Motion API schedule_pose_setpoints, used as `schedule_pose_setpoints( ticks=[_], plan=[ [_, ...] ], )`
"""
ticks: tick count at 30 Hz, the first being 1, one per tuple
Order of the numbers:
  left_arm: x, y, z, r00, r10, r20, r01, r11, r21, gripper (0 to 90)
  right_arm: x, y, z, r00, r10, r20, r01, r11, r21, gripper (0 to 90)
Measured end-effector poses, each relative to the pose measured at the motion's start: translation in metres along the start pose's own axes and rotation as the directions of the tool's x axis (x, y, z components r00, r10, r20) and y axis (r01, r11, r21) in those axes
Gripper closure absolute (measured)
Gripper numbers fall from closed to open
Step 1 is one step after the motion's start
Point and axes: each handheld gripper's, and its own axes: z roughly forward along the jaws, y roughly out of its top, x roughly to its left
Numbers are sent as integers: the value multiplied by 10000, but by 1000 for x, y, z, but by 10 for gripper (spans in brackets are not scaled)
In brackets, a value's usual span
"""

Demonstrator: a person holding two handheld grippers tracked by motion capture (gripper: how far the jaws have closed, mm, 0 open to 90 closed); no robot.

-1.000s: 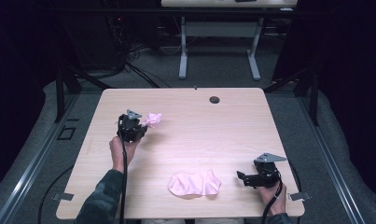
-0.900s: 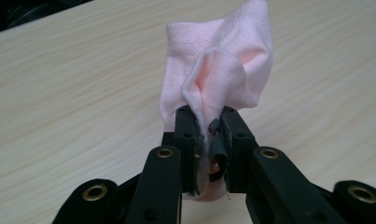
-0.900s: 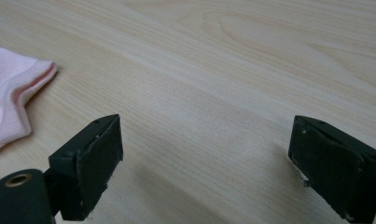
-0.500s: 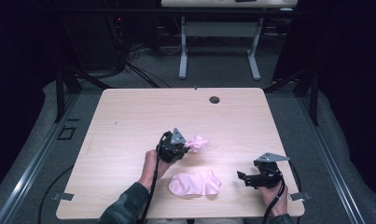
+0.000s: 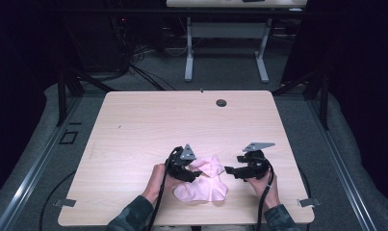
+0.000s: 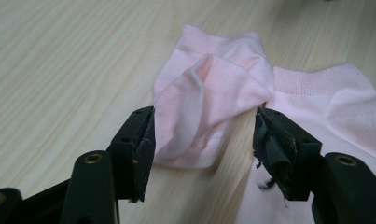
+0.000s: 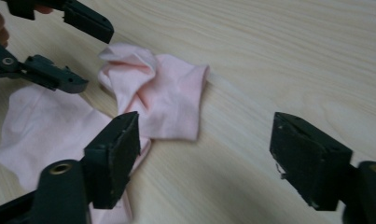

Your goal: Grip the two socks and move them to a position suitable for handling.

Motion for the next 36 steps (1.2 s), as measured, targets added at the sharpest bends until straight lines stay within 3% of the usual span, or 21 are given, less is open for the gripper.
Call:
schedule_pose_setpoints(
  ticks=[2,3,5,6,7,8,12,14,17,20,23,26,27,30,32,34,35,36],
  plan=[
    [-2,2,0,9994,34,-347,-27,9998,221,456,0,8,13,9999,-118,-43,120,9991,409,352],
    [-3,3,2,9997,19,-252,-10,9993,365,486,1,12,20,10000,-51,-47,54,9985,548,373],
    [-6,5,10,9990,-2,-447,32,9978,665,539,1,18,32,9998,-112,-163,126,9957,912,445],
    [-6,6,13,9994,-44,-357,75,9962,863,612,2,21,40,9998,17,-200,4,9949,1012,529],
    [-6,5,16,9996,-24,-287,50,9960,888,612,2,21,40,9998,17,-200,4,9949,1012,529],
    [-8,4,19,9992,30,-410,7,9958,913,670,2,22,43,9999,-35,-162,54,9930,1182,543],
    [-8,2,17,9979,125,-642,-80,9975,699,881,10,23,53,9993,-370,26,361,9874,1541,772],
    [-6,1,11,9969,223,-753,-178,9980,599,891,12,23,55,9991,-408,112,384,9860,1622,831],
    [-2,-1,-2,9957,402,-837,-362,9982,481,893,12,23,53,9989,-200,416,145,9915,1293,874],
    [0,-8,-17,9944,507,-925,-466,9979,452,892,10,22,48,9975,-148,696,63,9926,1214,878],
    [1,-18,-26,9953,341,-903,-309,9989,358,891,9,20,46,9951,-117,978,12,9943,1066,878],
    [8,-29,-31,9974,-139,-701,173,9987,482,890,8,20,44,9953,-148,952,36,9931,1175,865],
    [12,-33,-30,9968,-483,-634,518,9972,541,890,8,20,43,9948,-189,996,75,9936,1130,840],
    [20,-41,-27,9943,-969,-450,993,9936,531,886,7,19,40,9959,-245,873,159,9951,972,621],
    [24,-43,-25,9920,-1218,-322,1232,9914,446,878,7,17,34,9955,-366,873,305,9970,705,538],
    [25,-44,-24,9893,-1422,-332,1433,9891,336,865,10,15,18,9916,-984,845,983,9951,52,434],
    [25,-44,-24,9893,-1422,-332,1433,9891,336,862,10,15,18,9916,-984,845,983,9951,52,434],
    [26,-44,-24,9889,-1450,-316,1461,9886,367,859,17,15,8,9846,-1614,673,1634,9862,-247,373]
  ],
)
